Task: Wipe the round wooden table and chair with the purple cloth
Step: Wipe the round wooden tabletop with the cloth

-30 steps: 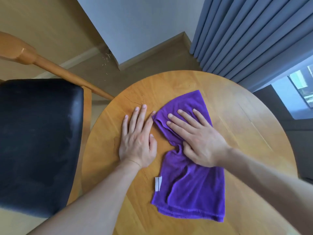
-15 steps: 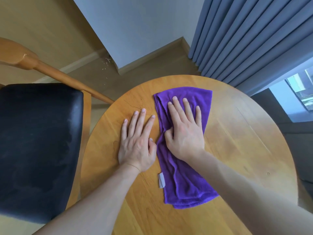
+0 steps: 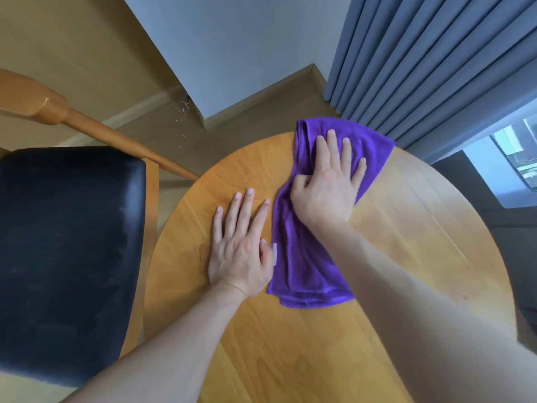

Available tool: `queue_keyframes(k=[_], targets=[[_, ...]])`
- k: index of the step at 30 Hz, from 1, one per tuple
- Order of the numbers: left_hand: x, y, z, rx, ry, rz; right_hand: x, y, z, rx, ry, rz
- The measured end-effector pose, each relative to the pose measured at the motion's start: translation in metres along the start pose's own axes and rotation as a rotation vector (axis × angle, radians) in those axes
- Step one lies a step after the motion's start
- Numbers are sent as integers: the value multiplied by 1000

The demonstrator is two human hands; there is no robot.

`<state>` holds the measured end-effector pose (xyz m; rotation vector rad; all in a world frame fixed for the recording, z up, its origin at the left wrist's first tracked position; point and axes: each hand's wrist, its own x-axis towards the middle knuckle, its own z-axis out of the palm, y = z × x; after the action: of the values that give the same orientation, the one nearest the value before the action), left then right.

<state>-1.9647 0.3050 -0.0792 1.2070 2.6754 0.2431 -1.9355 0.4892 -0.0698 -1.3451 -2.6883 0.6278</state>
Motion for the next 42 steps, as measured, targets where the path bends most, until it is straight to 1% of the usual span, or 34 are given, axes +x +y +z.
queue_keyframes(k=[2,4,6,9,10,11,13,16,18,19,21,24,26,28,31,33,35,39,41,42], targets=[[0,0,0,3,6,6,-12,-14,9,17,-10,5],[1,-1,1,-2,8,13,-22,-6,7,40,-55,-82],[1,-1,2,-21,9,13,-24,18,-4,33,-123,-257],[1,-2,2,-47,7,16,-5,58,-27,-67,-255,-569],[1,-2,2,-52,5,17,6,66,-32,-83,-272,-616],[1,-3,2,-55,2,16,15,69,-34,-86,-264,-618],[2,-3,1,-58,0,16,24,62,-31,-70,-186,-516],[0,-3,-1,-87,6,14,20,26,-12,-43,-39,-249],[-1,-4,-4,-142,-4,14,12,0,2,-26,18,-98],[-1,-5,-6,-182,-9,12,7,-10,7,-22,31,-57],[-1,-8,-14,-284,-26,13,-4,-21,16,-20,28,-54],[-2,-23,-26,-379,-89,13,-25,-18,17,-40,-18,-157],[-6,-43,-32,-316,-58,-37,-42,-15,13,-59,-78,-247],[-11,-66,-36,-200,-24,-113,-57,-14,9,-72,-183,-344],[-22,-93,-32,-83,-81,-155,-63,-9,0,-114,-342,-510],[-27,-100,-27,-41,-106,-156,-54,-6,-5,-124,-368,-539],[-27,-103,-23,-13,-94,-159,-46,-13,-3,-97,-312,-456],[-26,-105,-22,-58,-80,-148,-33,-53,17,-18,-117,-143],[-26,-106,-24,-81,-80,-149,-28,-79,28,28,-57,-1],[-26,-105,-24,-88,-81,-152,-27,-91,32,40,-42,38]])
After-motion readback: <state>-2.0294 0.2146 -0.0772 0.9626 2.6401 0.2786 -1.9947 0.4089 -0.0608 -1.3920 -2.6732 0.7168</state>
